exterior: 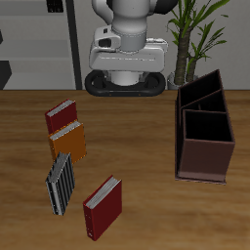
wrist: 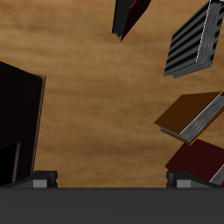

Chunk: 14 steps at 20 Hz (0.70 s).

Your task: Place the left red book into the left desk caddy's back compartment and place the striped book into the left desk caddy's left compartment and place the right red book into the left desk caddy's front compartment

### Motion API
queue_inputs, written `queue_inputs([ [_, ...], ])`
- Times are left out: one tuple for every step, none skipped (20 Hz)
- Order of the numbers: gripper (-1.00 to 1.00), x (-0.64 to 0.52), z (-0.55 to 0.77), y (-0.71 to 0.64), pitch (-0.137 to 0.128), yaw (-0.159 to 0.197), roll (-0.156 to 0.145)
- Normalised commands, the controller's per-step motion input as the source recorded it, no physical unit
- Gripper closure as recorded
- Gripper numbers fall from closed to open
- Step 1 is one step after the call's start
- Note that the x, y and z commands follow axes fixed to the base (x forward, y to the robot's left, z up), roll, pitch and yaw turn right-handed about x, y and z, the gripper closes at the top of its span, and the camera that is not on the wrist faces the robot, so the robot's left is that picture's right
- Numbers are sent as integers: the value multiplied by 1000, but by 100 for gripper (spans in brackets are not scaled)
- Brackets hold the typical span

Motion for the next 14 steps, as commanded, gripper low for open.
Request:
queue_inputs([
  [-100,0,0,0,0,0,0],
  [-100,0,0,0,0,0,0],
  [-100,961,505,685,-18,192,32],
  [-100,314,212,334,-23,99,69],
  [-100,31,-17,-1,0,0,0],
  [-100,352,241,167,-39,117,-44],
  [-100,358,264,185,-23,-16,0],
  [-100,420,233,213,19,11,57],
  [-100,493,304,96,-39,55,-106],
  [-100,398,246,169,-28,29,27],
  [-100,376,186,159,-3,-5,18],
  [-100,385,183,183,-2,30,4],
  [-100,224,60,40,7,-18,-19],
  [-100,507,274,352,-77,89,67],
])
